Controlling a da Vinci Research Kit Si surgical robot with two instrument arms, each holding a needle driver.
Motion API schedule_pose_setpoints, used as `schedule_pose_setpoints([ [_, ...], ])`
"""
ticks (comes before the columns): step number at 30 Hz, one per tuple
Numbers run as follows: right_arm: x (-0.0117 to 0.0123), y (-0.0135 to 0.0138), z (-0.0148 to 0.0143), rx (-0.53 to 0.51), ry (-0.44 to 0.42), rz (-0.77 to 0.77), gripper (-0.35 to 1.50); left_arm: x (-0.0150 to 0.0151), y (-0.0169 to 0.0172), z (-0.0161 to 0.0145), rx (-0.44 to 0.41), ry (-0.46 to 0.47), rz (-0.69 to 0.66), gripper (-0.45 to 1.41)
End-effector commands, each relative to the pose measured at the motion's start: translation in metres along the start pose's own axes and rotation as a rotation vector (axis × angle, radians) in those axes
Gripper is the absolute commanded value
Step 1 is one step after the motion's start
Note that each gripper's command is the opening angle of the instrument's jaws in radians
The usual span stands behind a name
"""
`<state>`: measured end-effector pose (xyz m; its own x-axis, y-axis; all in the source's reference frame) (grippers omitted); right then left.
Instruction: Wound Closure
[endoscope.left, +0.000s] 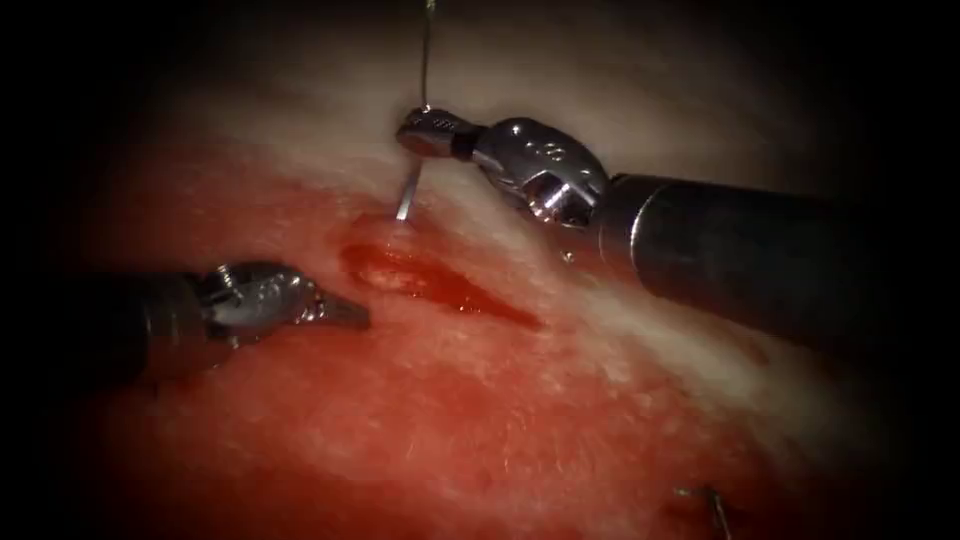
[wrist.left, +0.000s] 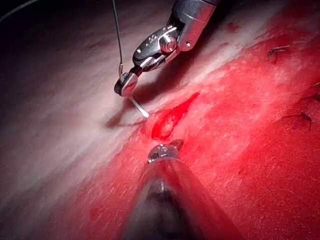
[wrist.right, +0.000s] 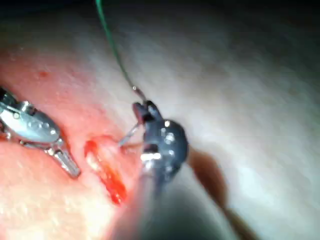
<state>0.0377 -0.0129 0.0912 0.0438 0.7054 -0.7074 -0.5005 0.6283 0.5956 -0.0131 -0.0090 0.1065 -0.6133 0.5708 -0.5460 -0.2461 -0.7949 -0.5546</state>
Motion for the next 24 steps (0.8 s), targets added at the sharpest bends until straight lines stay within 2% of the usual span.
schedule_pose_setpoints([
  [1,0.0000,0.0002,0.0010,0.001,0.012,-0.012,-0.35,-0.0001,-0.0002,0.0008,-0.001,0.001,0.001,-0.45],
  [6,0.0001,0.0004,0.0009,0.011,0.010,-0.011,-0.35,-0.0001,-0.0002,0.0008,-0.001,0.001,0.001,-0.45],
  [10,0.0000,0.0005,0.0010,0.019,-0.009,0.047,-0.35,-0.0001,-0.0002,0.0008,-0.001,0.001,0.001,-0.45],
  [12,-0.0001,0.0004,0.0010,0.025,-0.020,0.100,-0.35,-0.0001,-0.0002,0.0008,-0.001,0.001,0.001,-0.45],
  [15,0.0000,0.0004,0.0012,0.057,-0.065,0.260,-0.35,-0.0001,-0.0002,0.0008,-0.001,0.001,0.001,-0.45],
  [18,-0.0005,0.0003,0.0016,0.132,-0.103,0.291,-0.35,0.0000,-0.0002,0.0009,0.000,0.001,0.000,-0.45],
  [21,-0.0013,-0.0001,0.0022,0.164,-0.115,0.430,-0.35,0.0000,-0.0002,0.0009,-0.003,0.001,0.000,-0.45],
  [24,-0.0019,-0.0005,0.0026,0.205,-0.124,0.492,-0.35,0.0000,-0.0002,0.0009,-0.003,-0.002,0.000,-0.45],
])
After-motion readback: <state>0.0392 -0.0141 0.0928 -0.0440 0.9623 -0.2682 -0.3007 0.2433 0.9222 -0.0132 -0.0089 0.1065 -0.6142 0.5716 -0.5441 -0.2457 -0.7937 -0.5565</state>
